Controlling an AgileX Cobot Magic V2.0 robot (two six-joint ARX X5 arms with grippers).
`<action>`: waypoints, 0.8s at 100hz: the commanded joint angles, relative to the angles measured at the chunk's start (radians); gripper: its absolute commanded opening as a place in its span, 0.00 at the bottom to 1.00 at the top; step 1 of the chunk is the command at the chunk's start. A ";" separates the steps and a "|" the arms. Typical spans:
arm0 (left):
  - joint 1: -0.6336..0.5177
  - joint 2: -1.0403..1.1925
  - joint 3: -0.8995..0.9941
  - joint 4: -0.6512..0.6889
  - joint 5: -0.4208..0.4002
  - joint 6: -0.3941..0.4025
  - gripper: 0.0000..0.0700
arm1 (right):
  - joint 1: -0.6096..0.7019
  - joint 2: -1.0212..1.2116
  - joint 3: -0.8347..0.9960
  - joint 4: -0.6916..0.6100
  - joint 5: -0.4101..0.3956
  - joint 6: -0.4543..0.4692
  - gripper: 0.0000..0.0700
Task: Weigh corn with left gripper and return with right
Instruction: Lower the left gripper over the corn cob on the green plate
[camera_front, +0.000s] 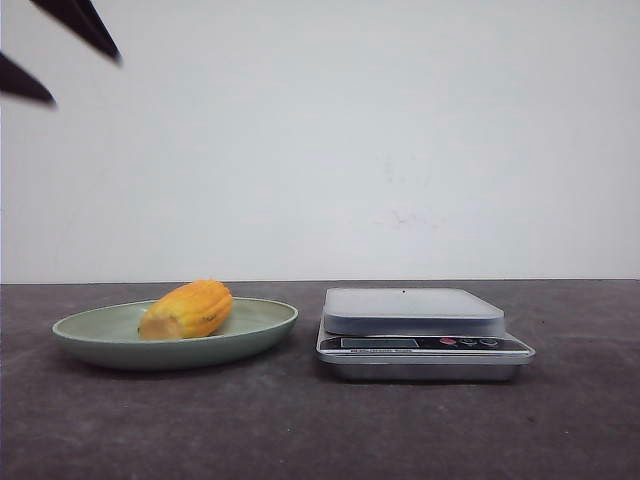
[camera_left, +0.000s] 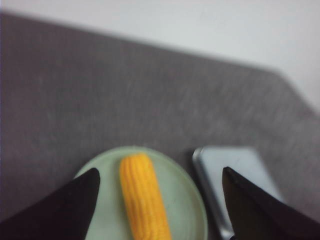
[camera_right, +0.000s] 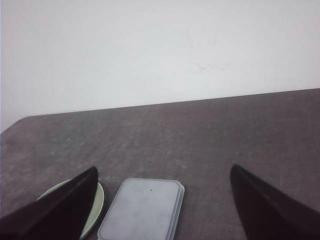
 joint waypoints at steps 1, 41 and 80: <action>-0.024 0.085 0.008 0.034 -0.023 0.040 0.67 | 0.002 0.008 0.021 0.007 -0.003 -0.011 0.77; -0.149 0.428 0.010 0.178 -0.086 0.072 0.67 | 0.002 0.038 0.021 0.004 0.000 -0.011 0.77; -0.215 0.577 0.010 0.204 -0.175 0.072 0.64 | 0.001 0.043 0.021 -0.011 0.000 -0.008 0.77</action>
